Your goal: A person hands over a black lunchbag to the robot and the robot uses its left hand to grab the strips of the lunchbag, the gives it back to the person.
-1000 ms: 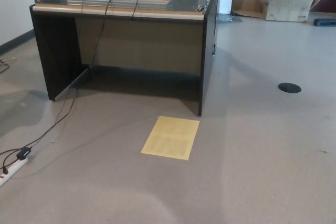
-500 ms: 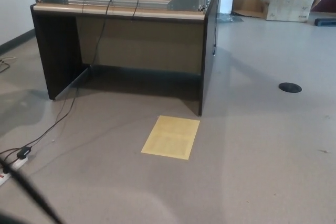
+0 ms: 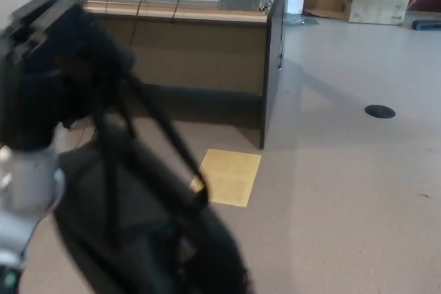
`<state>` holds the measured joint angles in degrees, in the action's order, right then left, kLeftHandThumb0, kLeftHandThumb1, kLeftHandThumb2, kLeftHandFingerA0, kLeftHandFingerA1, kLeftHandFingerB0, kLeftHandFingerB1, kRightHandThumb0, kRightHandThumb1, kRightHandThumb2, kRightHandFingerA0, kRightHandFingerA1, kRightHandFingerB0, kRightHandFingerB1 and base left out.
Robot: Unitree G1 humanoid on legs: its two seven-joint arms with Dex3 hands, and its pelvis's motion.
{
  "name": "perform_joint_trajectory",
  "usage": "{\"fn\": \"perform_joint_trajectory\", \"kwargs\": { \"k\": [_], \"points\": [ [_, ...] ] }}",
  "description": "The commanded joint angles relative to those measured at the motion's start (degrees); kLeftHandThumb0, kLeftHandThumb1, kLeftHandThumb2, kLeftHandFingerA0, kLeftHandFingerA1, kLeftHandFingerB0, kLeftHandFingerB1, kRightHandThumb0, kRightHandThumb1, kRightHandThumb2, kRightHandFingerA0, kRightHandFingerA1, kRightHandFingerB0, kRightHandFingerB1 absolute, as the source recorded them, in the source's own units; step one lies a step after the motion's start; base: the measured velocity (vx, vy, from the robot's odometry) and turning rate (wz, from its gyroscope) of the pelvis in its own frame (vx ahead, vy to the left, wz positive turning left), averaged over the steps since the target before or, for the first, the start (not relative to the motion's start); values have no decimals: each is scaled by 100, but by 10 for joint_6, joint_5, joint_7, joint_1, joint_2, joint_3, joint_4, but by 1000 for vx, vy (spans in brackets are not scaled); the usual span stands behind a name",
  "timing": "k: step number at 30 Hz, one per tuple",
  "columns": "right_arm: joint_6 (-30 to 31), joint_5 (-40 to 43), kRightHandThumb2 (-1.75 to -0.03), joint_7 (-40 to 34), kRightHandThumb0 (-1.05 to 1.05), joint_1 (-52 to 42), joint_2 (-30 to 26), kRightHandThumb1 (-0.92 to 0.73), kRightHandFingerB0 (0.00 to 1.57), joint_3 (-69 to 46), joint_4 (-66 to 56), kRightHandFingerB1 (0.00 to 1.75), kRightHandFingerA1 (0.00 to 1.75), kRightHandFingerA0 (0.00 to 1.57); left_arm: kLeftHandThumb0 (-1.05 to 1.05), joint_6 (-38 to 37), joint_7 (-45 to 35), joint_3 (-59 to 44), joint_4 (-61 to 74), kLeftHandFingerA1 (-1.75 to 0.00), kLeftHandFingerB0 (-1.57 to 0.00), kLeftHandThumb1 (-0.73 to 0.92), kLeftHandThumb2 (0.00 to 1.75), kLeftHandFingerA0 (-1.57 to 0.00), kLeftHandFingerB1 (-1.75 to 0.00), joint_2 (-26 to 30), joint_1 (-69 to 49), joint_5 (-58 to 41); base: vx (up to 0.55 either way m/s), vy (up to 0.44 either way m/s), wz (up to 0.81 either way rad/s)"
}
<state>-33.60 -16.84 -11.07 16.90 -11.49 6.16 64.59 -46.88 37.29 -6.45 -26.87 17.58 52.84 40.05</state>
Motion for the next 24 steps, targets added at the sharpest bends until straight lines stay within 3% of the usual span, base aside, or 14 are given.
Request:
{"fn": "perform_joint_trajectory", "kwargs": {
  "k": [1, 11, 24],
  "points": [
    [0, 13, -62, -3, -63, 6, -2, -73, 55, -11, -1, 43, 42, 43, -25, 103, 74, 100, -137, -175, -62, 61, 57, -78, -171, -31, 188, 101, 0, 0, 0],
    [-1, 23, -62, 8, -58, 23, 0, -73, 57, -19, -8, 44, 42, 42, -26, 147, 113, 178, -277, -175, -69, 58, 56, -83, -166, -75, 344, 102, 0, 0, 0],
    [7, 19, -62, 28, -61, 44, 1, -73, 55, -14, -2, 43, 40, 40, -26, 178, 164, 261, -349, -175, -64, 59, 56, -77, -163, -96, 368, 93, 0, 0, 0]
  ]
}}
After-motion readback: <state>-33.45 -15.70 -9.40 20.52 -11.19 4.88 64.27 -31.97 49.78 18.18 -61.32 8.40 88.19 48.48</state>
